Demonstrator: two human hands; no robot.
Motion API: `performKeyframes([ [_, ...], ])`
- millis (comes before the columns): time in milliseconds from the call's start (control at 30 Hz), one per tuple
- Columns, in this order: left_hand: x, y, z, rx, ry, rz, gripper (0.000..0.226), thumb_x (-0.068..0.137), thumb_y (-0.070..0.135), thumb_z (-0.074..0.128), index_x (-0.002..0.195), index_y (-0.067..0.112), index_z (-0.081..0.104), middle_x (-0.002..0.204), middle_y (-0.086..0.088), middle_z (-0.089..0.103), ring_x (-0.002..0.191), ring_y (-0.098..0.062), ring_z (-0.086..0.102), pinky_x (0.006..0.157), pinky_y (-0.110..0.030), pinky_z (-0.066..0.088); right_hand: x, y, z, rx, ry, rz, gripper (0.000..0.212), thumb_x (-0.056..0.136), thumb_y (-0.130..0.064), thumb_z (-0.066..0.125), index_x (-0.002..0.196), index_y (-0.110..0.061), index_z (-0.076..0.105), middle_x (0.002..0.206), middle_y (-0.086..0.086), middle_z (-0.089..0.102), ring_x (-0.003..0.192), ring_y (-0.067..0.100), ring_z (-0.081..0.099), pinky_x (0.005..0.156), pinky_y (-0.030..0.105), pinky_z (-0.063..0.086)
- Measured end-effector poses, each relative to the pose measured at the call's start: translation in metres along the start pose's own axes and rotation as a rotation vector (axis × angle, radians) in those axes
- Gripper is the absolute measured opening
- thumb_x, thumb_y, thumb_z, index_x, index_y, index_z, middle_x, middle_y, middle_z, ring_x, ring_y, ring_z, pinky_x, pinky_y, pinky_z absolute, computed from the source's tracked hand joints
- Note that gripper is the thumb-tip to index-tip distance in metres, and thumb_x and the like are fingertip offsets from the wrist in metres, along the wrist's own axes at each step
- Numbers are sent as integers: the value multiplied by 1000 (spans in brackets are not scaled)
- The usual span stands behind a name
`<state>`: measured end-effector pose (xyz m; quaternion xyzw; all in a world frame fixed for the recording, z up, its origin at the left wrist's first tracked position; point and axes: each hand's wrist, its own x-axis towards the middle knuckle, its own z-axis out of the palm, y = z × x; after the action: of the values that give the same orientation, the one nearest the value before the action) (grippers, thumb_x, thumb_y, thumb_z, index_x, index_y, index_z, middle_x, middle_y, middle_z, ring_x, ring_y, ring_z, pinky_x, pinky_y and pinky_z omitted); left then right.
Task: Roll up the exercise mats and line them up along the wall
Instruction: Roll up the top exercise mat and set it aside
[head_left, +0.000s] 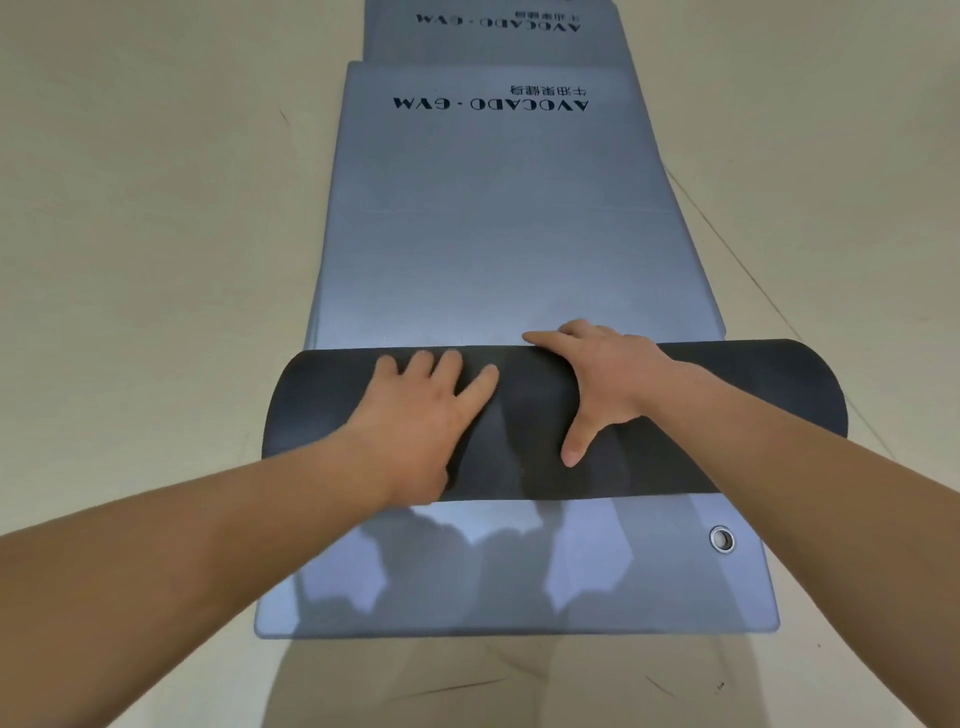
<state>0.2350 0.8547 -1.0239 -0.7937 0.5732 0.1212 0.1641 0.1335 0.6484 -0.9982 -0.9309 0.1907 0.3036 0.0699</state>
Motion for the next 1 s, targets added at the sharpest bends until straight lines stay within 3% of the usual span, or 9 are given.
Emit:
performKeyframes([
  [133,1,13,26,-9,-57,-70,140,81,72,70,160,22,-35,171,-23,-20,160,-49,-8,123,-71,17,-8,-5,8,-29,188,98,136,45,-73,94,161,-40,29,153,1,37,140,29,43,107,50,46],
  [200,6,14,37,30,-42,-88,146,80,73,73,156,20,-41,169,-26,-22,159,-51,-11,121,-75,16,-14,-8,15,-79,206,66,125,56,-71,91,160,-37,30,150,2,43,137,29,47,106,48,47],
  [333,15,4,36,38,-23,-60,143,78,71,73,159,21,-34,168,-26,-3,155,-49,10,115,-70,28,-20,-11,30,-220,68,92,165,48,-81,89,165,-34,-18,171,16,7,159,43,12,120,67,28],
  [400,21,-9,23,8,-23,-7,138,73,71,71,163,24,-23,164,-20,14,146,-41,27,108,-59,39,-21,-12,40,-245,97,121,173,46,-82,89,162,-30,-28,172,23,-4,160,47,1,122,72,20],
  [500,25,-20,5,-52,-37,29,135,66,68,74,164,29,-10,155,-9,32,137,-32,42,100,-50,47,-21,-9,38,-254,176,97,162,47,-82,84,165,-30,-15,165,21,19,153,43,24,116,67,32],
  [600,24,-26,-10,-116,-63,57,128,61,66,75,161,35,1,143,0,48,123,-27,55,93,-47,55,-26,-3,18,-224,179,35,143,47,-78,82,161,-36,7,138,8,47,124,33,53,102,55,48],
  [733,11,-25,-35,-289,-220,98,110,54,56,85,147,51,26,112,12,63,94,-20,66,83,-44,60,-49,4,-4,-106,-21,-39,120,43,-71,89,144,-48,27,115,-9,54,97,22,64,86,44,57],
  [867,0,-21,-38,-572,-539,124,103,56,42,101,137,58,40,115,20,66,104,-8,67,94,-42,61,-63,11,-6,120,-315,-45,131,38,-61,101,148,-60,31,131,-26,54,125,17,60,102,46,55],
  [1000,-1,-34,-23,-697,-521,86,112,51,47,106,141,62,42,128,30,61,119,-6,63,104,-37,53,-57,3,-10,65,-171,-57,145,43,-65,101,163,-52,20,155,-16,37,144,21,45,106,47,48],
])
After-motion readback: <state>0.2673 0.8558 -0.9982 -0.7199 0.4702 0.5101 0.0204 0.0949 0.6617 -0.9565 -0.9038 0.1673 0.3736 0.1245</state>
